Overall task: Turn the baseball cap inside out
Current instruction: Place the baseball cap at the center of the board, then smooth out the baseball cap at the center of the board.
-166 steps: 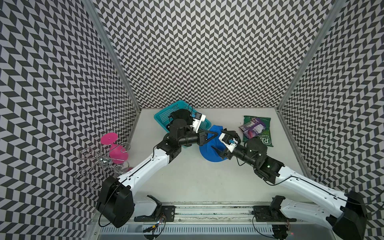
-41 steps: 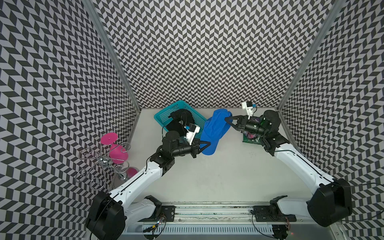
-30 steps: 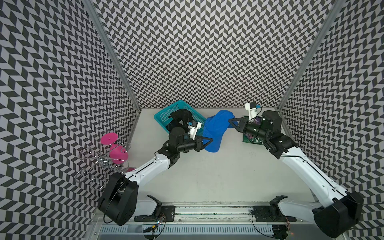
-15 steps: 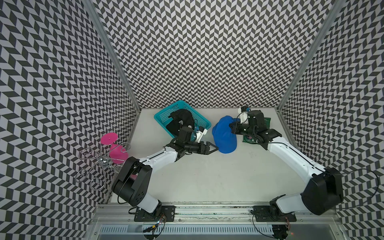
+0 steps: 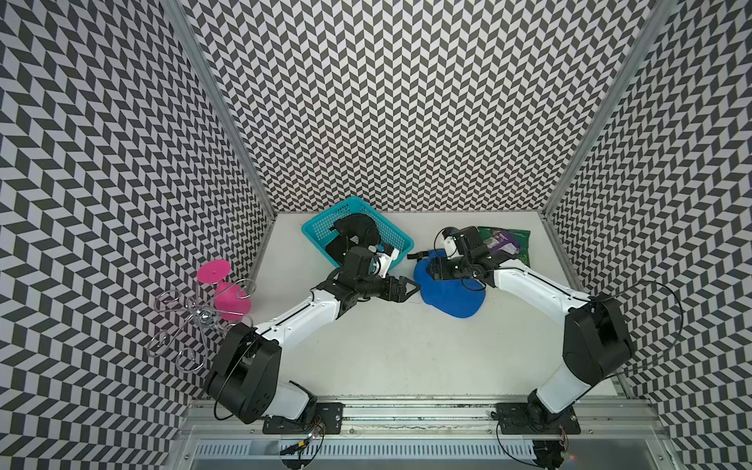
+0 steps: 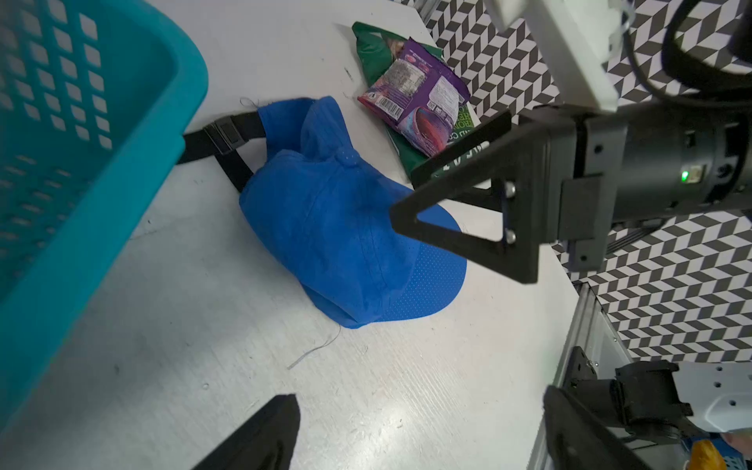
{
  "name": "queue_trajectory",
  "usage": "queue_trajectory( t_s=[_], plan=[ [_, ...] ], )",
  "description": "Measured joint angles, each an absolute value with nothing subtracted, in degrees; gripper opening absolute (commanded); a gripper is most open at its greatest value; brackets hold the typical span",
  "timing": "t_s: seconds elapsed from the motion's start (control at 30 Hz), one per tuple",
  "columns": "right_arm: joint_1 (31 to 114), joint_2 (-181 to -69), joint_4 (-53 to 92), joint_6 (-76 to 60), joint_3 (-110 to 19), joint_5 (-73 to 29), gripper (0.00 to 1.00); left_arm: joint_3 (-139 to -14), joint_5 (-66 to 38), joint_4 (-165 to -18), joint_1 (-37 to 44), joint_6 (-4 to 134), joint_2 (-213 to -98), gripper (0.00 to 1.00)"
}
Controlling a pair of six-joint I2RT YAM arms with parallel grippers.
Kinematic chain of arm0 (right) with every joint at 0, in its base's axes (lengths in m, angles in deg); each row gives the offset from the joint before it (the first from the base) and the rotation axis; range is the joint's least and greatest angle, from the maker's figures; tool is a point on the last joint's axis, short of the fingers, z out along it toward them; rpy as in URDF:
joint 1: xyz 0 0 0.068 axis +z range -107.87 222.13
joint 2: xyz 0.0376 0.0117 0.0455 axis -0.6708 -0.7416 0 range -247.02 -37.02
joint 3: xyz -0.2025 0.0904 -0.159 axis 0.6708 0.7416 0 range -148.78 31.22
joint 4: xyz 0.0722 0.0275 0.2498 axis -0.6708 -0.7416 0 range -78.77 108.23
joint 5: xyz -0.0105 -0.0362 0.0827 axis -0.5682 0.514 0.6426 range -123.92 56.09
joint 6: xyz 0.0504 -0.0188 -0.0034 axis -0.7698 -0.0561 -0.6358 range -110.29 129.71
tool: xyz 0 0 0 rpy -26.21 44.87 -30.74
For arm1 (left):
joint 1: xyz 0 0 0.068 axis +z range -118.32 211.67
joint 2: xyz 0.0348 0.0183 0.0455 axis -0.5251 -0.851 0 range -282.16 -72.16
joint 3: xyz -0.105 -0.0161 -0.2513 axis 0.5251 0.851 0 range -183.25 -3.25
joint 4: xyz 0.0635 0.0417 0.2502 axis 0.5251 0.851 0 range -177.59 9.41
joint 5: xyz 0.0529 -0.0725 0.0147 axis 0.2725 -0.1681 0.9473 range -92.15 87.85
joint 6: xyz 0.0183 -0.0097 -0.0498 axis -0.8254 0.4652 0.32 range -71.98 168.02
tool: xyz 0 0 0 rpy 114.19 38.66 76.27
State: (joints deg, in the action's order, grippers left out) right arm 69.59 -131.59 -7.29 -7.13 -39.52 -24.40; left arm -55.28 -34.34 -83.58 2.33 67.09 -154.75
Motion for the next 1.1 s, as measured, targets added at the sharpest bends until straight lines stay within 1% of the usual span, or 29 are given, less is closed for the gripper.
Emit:
queue_trajectory(
  t_s=[0.03, 0.17, 0.3, 0.4, 0.57, 0.7, 0.8, 0.87, 0.9, 0.93, 1.03, 1.07, 1.1],
  plan=[
    [69.5, -130.8, -7.3, -6.9, -39.5, -24.9, 0.82, -56.3, -34.1, -83.5, 2.3, 66.3, -155.3, 0.85],
    [67.4, -124.2, -5.4, -5.3, -36.7, -25.1, 0.76, -58.9, -33.9, -85.0, 2.3, 64.4, -158.5, 0.76],
    [62.9, -120.1, -2.4, -2.0, -32.9, -20.9, 0.69, -58.9, -35.0, -87.3, 2.3, 64.8, -163.1, 0.67],
    [60.5, -122.5, -2.4, 3.3, -32.5, -17.4, 0.66, -58.9, -35.9, -89.3, 2.2, 66.0, -166.9, 0.63],
    [60.3, -128.4, -2.3, 12.3, -32.1, -14.7, 0.65, -58.9, -37.7, -93.5, 2.1, 68.7, -171.9, 0.57],
    [60.3, -130.1, -1.9, 17.2, -31.4, -12.6, 0.66, -60.5, -38.1, -95.5, 2.1, 70.0, -175.7, 0.55],
    [60.3, -131.2, -0.1, 19.9, -31.4, -10.8, 0.68, -62.8, -38.1, -96.9, 2.1, 70.6, -178.8, 0.52],
    [60.3, -132.5, 0.9, 21.4, -31.4, -9.8, 0.69, -63.7, -38.2, -97.9, 2.1, 71.1, -180.4, 0.47],
    [60.3, -133.4, 1.2, 22.2, -31.4, -9.4, 0.67, -64.1, -38.3, -98.3, 2.1, 71.7, -181.1, 0.43],
    [60.3, -134.2, 1.2, 22.7, -31.5, -9.1, 0.58, -64.2, -38.4, -98.7, 2.1, 72.1, -181.5, 0.37],
    [60.3, -136.9, 0.9, 23.7, -31.9, -8.7, 0.14, -64.7, -38.1, -99.9, 2.1, 73.0, -182.1, 0.13],
    [60.3, -137.5, 0.7, 23.7, -32.1, -8.8, 0.03, -65.3, -37.8, -100.0, 2.0, 72.9, -182.2, 0.06],
    [60.3, -137.6, 0.4, 23.6, -32.2, -8.9, 0.00, -66.1, -37.3, -100.0, 2.0, 72.7, -182.2, 0.00]
  ],
)
